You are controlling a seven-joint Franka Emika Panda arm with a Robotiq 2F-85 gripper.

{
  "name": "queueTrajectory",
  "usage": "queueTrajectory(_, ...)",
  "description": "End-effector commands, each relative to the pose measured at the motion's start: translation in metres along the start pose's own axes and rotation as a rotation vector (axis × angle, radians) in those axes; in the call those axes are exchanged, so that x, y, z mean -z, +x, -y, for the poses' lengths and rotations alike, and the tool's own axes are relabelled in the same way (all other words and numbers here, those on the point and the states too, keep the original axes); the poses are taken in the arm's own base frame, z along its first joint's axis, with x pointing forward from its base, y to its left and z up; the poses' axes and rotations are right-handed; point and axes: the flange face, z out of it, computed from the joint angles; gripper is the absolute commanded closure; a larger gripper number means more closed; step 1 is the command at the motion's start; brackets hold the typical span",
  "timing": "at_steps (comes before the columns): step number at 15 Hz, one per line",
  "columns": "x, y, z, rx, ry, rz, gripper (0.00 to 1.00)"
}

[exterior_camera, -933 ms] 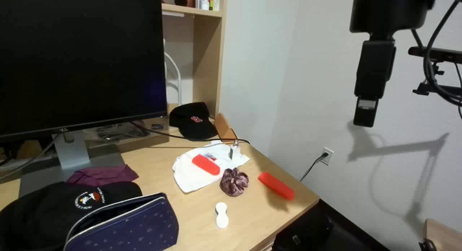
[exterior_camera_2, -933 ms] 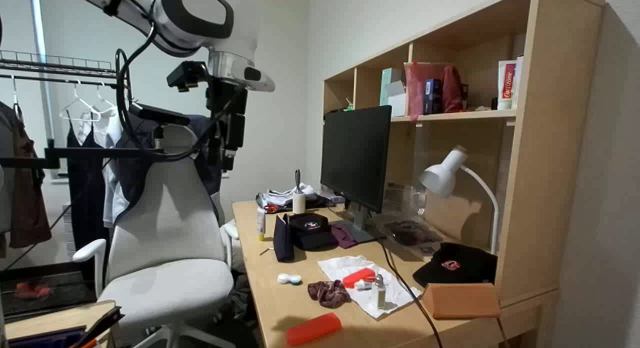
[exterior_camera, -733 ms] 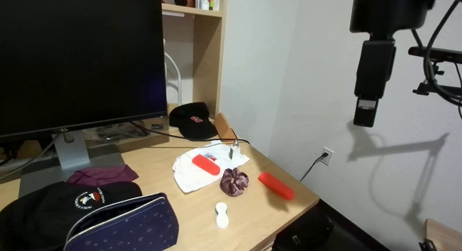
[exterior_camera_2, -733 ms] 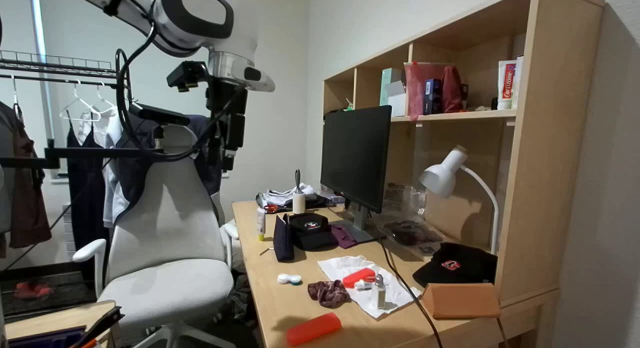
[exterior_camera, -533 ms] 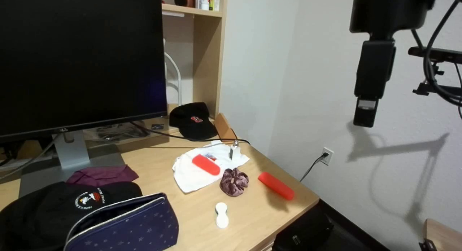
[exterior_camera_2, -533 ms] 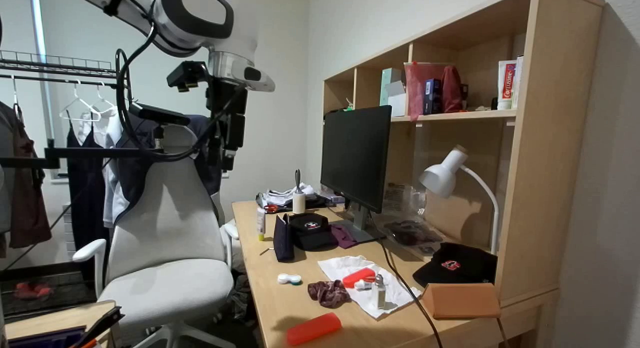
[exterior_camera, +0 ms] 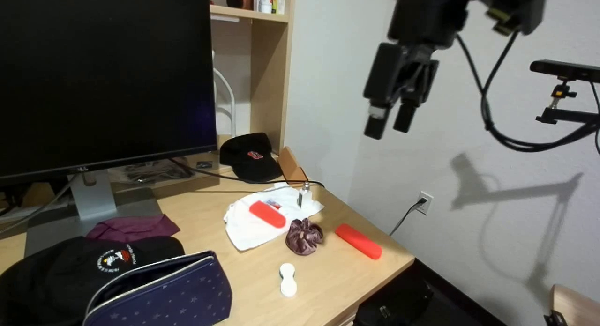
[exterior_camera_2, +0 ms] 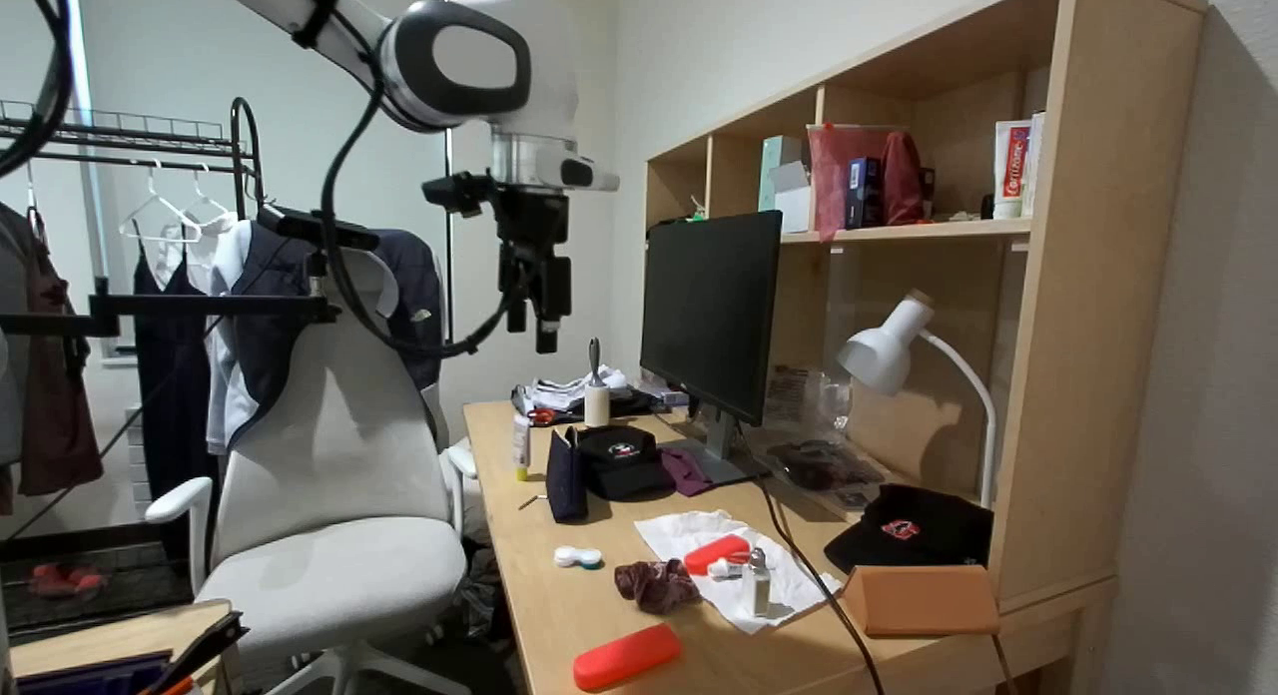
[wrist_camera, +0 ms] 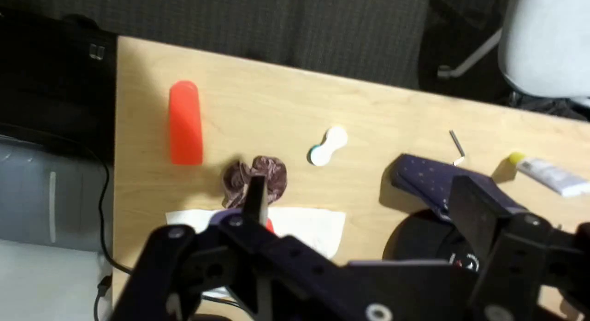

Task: Move the white object to the right

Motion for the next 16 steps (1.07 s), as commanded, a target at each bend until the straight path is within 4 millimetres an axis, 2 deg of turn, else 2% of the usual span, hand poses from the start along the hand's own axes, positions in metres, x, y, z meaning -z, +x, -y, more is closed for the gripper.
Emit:
queueTrajectory(1,-0.042,0.077,-0.006,-0.102,0.095,-0.047,0.00)
queueTrajectory(4,-0.083,0.127,-0.010,-0.206,0.069,-0.051,0.00)
queueTrajectory(6,-0.103,0.152,-0.015,-0.301,0.035,-0.043,0.00)
queueTrajectory(8,-0.114,0.168,-0.020,-0.383,-0.004,-0.019,0.00)
queueTrajectory(9,-0.114,0.176,-0.023,-0.406,-0.018,-0.012,0.00)
queueTrajectory(10,-0.101,0.184,-0.027,-0.424,-0.012,-0.028,0.00)
queueTrajectory(11,-0.117,0.167,-0.024,-0.376,0.004,-0.026,0.00)
queueTrajectory(13,-0.109,0.180,-0.028,-0.400,0.004,-0.035,0.00)
queueTrajectory(16,-0.103,0.184,-0.029,-0.405,0.004,-0.038,0.00)
